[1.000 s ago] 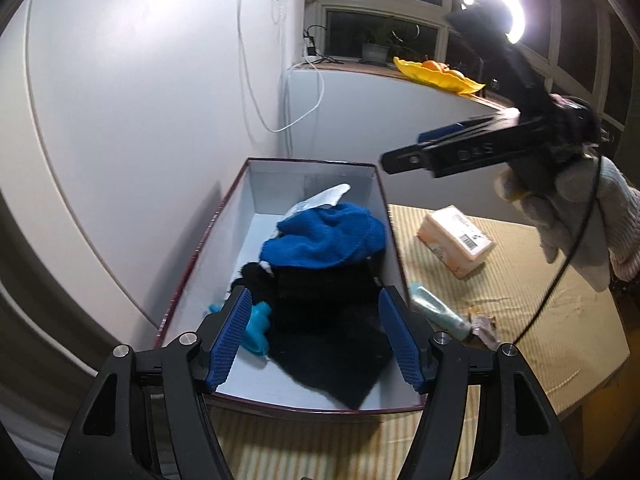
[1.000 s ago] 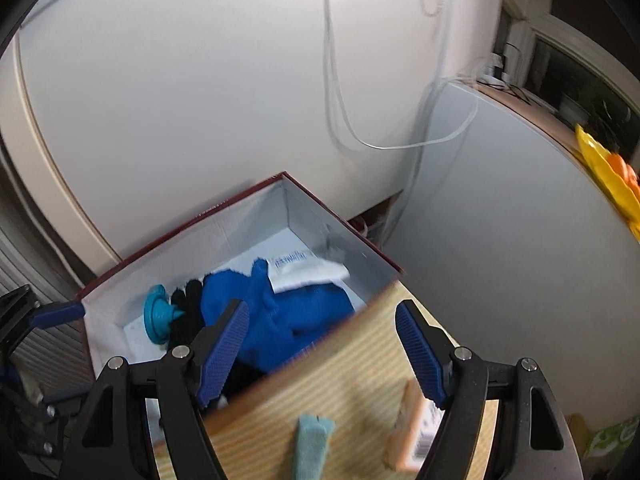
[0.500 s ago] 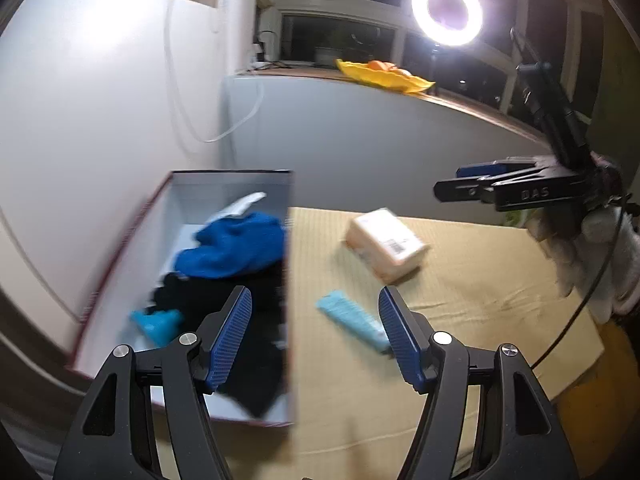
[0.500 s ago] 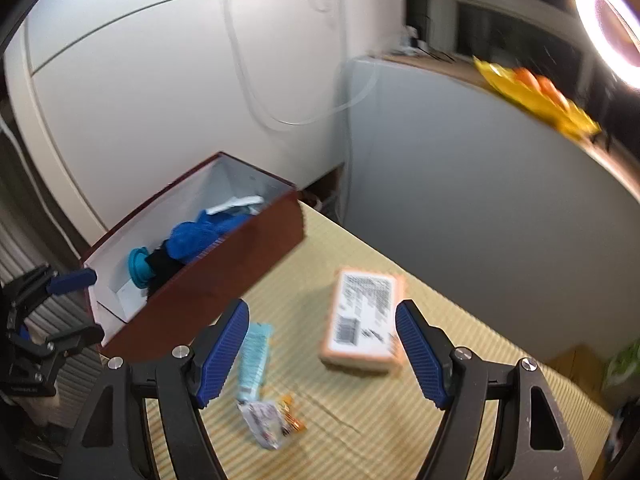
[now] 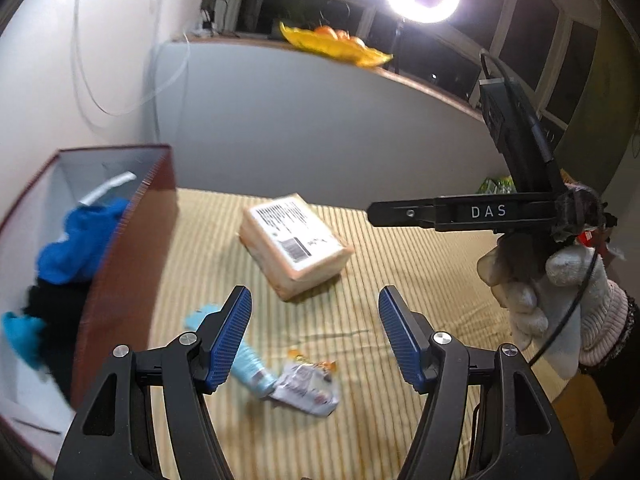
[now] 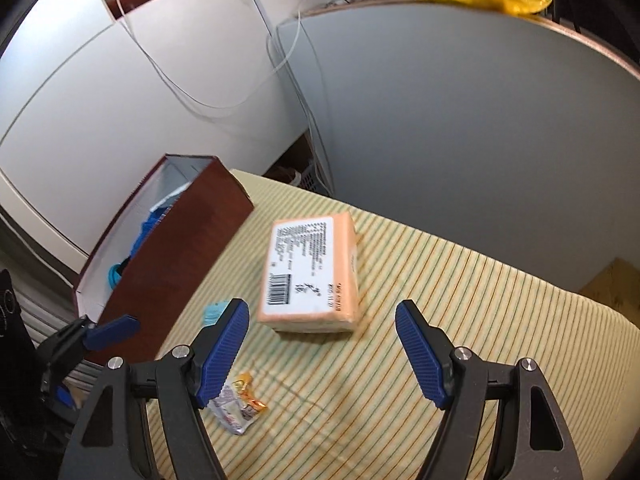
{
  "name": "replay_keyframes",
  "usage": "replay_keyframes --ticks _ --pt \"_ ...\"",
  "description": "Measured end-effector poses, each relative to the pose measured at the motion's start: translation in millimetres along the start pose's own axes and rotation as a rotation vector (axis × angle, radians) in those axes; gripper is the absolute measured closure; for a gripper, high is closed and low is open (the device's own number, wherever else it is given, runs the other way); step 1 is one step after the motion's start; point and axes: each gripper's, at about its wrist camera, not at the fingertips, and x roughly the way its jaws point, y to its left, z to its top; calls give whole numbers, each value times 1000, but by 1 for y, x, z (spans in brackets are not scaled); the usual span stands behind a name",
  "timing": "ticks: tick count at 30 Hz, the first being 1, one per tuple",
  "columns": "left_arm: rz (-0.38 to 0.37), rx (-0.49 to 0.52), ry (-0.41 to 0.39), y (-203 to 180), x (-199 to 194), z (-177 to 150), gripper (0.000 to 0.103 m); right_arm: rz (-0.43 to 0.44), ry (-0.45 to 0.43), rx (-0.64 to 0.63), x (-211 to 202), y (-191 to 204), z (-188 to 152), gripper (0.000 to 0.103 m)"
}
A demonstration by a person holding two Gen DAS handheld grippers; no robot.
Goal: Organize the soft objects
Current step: 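Move the left tool to the peach tissue pack and close on it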
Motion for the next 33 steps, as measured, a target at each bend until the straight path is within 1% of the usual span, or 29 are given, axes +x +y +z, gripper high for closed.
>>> replay_keyframes --ticks 4,7,12,17,19,20,22,23,24,26,29,33 --pt "-8 -22 46 2 28 6 37 26 26 20 18 -8 4 31" --pt "0 -39 69 6 46 13 37 53 49 43 30 -12 8 31" --pt "-6 -78 115 17 76 17 37 58 89 52 55 -18 14 31" --pt "-6 -117 133 26 93 20 37 67 119 58 76 -21 17 31" --pt "-5 -116 139 26 99 21 39 77 130 64 83 -21 18 31" --pt "-8 -116 145 26 101 21 39 79 135 64 86 -21 18 32" --pt "-7 -102 152 23 106 21 40 84 145 62 91 -20 18 36" --pt "-4 -97 155 22 106 21 42 85 150 63 94 -19 19 39" --pt "-7 -97 160 22 108 20 46 93 154 65 96 -19 19 40" --pt "-12 -104 172 23 111 19 52 101 155 69 96 -19 19 42" --pt "-3 -104 174 24 115 19 60 114 158 72 96 -17 20 51" --pt "-4 -103 177 25 115 20 61 109 154 86 95 -17 19 53"
